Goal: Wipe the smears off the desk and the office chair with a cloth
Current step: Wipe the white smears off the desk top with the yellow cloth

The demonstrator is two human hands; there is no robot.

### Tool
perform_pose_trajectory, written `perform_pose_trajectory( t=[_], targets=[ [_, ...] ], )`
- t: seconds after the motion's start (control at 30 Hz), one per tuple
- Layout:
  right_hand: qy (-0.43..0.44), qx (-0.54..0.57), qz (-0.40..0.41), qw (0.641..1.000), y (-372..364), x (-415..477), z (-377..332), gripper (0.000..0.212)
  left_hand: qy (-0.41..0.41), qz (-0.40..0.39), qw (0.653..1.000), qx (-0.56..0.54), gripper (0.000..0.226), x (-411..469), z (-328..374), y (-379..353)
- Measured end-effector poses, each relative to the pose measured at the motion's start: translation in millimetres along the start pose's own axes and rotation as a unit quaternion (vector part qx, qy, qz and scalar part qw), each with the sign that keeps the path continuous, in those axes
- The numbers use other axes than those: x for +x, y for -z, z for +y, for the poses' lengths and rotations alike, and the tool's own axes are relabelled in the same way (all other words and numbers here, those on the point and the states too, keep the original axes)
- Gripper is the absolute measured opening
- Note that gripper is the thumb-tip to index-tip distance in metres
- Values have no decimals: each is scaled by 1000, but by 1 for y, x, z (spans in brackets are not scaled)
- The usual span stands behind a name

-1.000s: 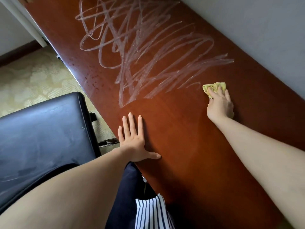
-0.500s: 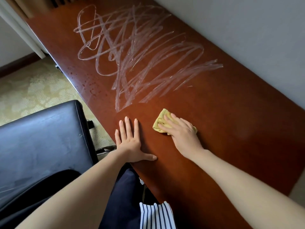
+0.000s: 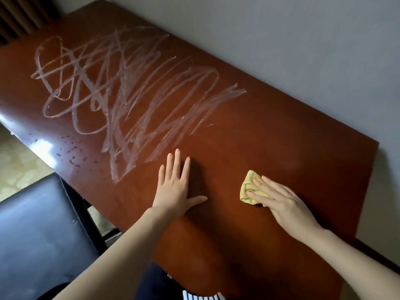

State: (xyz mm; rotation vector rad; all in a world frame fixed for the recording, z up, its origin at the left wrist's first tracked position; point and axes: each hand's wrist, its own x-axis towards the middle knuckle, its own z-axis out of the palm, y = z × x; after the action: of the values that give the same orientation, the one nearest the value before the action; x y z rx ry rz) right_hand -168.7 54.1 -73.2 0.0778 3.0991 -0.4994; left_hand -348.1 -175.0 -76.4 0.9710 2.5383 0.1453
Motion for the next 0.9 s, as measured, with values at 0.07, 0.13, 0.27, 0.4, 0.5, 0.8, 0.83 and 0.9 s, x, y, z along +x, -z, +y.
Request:
perform_pose_trajectory(
  t=[0.07,0.13,0.27,0.4,0.5,0.8,0.83,0.9],
  targets=[
    [-57,16,14,998,2,9,7,63,-37,-16,999,12,112,23,4,4],
    [-114,33,24,993,3,22,15,57,-58,-33,998,19,115,43,8,7],
    [-197,51,41,978,7,58,37,53,-66,-76,994,36,115,66,12,2],
    [-261,57,58,962,12,102,56,54,-58,-126,989,47,117,74,12,0],
    [-302,51,56,950,13,137,64,53,-53,-165,984,44,121,79,13,2],
    [-207,16,11,978,-8,222,24,56,-52,-193,978,51,132,79,14,8],
    [-167,14,6,986,-11,225,16,55,-52,-192,979,51,132,79,14,8],
    [-105,13,8,994,-18,224,4,53,-52,-191,979,52,132,79,13,8]
  ],
)
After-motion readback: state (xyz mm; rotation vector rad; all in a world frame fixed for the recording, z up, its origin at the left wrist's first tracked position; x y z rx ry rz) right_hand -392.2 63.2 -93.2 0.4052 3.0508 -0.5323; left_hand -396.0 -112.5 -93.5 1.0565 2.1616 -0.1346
